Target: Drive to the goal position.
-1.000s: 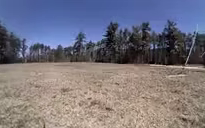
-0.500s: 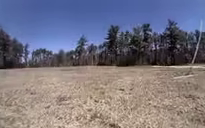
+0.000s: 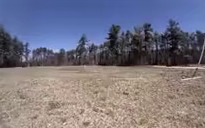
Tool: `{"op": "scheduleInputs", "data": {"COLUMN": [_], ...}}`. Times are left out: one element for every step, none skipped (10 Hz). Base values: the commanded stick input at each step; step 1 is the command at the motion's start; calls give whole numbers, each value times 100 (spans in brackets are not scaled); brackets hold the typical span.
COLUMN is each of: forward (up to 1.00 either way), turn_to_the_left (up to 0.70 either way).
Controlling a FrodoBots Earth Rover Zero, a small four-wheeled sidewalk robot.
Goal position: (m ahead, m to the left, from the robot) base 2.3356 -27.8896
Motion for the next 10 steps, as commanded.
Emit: {"op": "scheduleInputs", "data": {"forward": [70, 70, 70, 70, 70, 70, 70, 70, 70, 70], "turn_to_the_left": [-35, -35, -35, -35, -6, 0, -9, -35, -35, -35]}}
